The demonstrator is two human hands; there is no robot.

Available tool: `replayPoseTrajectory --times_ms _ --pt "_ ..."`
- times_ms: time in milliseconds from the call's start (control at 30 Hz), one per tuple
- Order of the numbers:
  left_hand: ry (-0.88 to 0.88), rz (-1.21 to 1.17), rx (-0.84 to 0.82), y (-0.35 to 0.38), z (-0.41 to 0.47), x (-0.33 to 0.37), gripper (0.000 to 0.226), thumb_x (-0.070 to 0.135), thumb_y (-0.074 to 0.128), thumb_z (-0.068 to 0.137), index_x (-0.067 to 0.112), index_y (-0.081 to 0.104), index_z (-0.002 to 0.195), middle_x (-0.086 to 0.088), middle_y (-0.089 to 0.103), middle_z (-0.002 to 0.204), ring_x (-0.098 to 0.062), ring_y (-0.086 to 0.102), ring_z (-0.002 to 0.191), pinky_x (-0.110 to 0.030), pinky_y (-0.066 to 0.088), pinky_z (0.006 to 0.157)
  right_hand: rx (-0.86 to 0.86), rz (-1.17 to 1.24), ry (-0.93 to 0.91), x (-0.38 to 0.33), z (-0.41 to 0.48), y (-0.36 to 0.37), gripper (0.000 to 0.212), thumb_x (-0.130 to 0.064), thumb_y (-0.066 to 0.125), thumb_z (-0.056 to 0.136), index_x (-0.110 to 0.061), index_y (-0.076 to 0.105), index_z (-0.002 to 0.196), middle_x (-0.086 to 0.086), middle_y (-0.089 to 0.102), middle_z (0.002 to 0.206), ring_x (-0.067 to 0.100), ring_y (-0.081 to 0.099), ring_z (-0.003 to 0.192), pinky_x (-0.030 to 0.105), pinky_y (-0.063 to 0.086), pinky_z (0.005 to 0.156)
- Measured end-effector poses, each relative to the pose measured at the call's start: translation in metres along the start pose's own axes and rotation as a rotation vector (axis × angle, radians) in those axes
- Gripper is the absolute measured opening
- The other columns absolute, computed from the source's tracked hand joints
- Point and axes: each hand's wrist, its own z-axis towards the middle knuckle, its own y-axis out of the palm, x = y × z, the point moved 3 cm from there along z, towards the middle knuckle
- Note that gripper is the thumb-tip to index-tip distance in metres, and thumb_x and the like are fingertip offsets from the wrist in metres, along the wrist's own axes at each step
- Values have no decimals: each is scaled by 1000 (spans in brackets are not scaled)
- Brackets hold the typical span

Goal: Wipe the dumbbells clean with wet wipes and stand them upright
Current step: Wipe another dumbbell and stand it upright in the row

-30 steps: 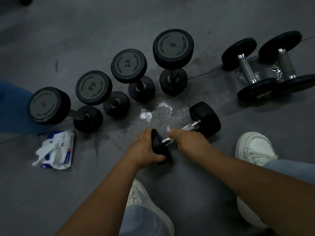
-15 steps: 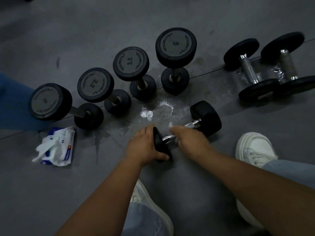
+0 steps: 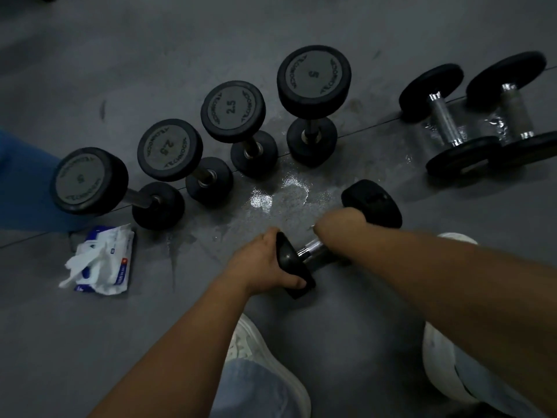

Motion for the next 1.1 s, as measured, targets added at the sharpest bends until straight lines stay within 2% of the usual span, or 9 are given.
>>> replayPoseTrajectory --times_ms 200,333,433,500,633,767,833,933,1100 --pt "111 -41 72 -6 -10 5 102 50 84 66 20 33 148 -1 44 145 -19 45 129 -26 37 103 122 331 5 17 -23 4 34 -14 54 85 -24 58 118 5 58 125 27 60 110 35 49 89" --pt "116 78 78 11 -17 18 119 60 79 65 15 14 154 -6 23 160 -23 24 147 -32 26 117 340 548 98 -17 -46 44 56 -13 43 92 -28 30 144 -1 28 154 32 61 109 42 51 88" --pt "106 138 121 25 -18 19 139 64 83 56 13 1 156 -5 8 164 -21 11 151 -36 18 121 364 466 -154 -29 -46 48 42 -41 45 96 -37 39 137 0 56 131 29 64 103 38 51 84" --pt "112 156 138 26 -17 18 138 60 85 56 14 2 156 -4 10 163 -21 13 150 -37 21 120 484 376 -54 -13 -49 43 36 -55 38 95 -41 49 127 1 62 122 27 63 101 32 46 82" --pt "120 112 129 19 -9 14 134 57 85 57 15 6 156 -3 13 163 -20 18 149 -35 24 118 390 513 -92 -27 -51 46 51 -29 38 98 -41 27 146 -4 44 147 33 58 115 38 47 92" --pt "130 48 115 20 -2 5 138 55 88 53 16 6 157 -5 13 163 -22 18 149 -35 24 119 467 665 132 -3 -42 46 47 -24 38 96 -42 34 139 -12 41 148 30 61 111 36 48 86" --pt "138 -42 154 25 -6 1 139 53 90 51 18 7 157 -5 17 162 -22 22 147 -32 26 118 423 666 78 -9 -43 47 54 -20 40 93 -41 31 142 -21 28 153 28 59 115 37 48 89" --pt "115 -259 259 35 -18 -5 135 46 94 49 20 15 155 0 27 156 -15 31 141 -21 24 112 367 655 -88 -19 -47 41 55 -22 42 93 -43 32 143 -16 42 147 27 59 115 36 49 90" --pt "102 -510 294 51 -20 -12 129 46 96 45 39 16 146 6 28 150 -8 32 137 -22 26 113 425 733 59 -7 -49 50 53 -13 41 92 -36 41 140 -20 32 152 23 57 119 37 48 94"
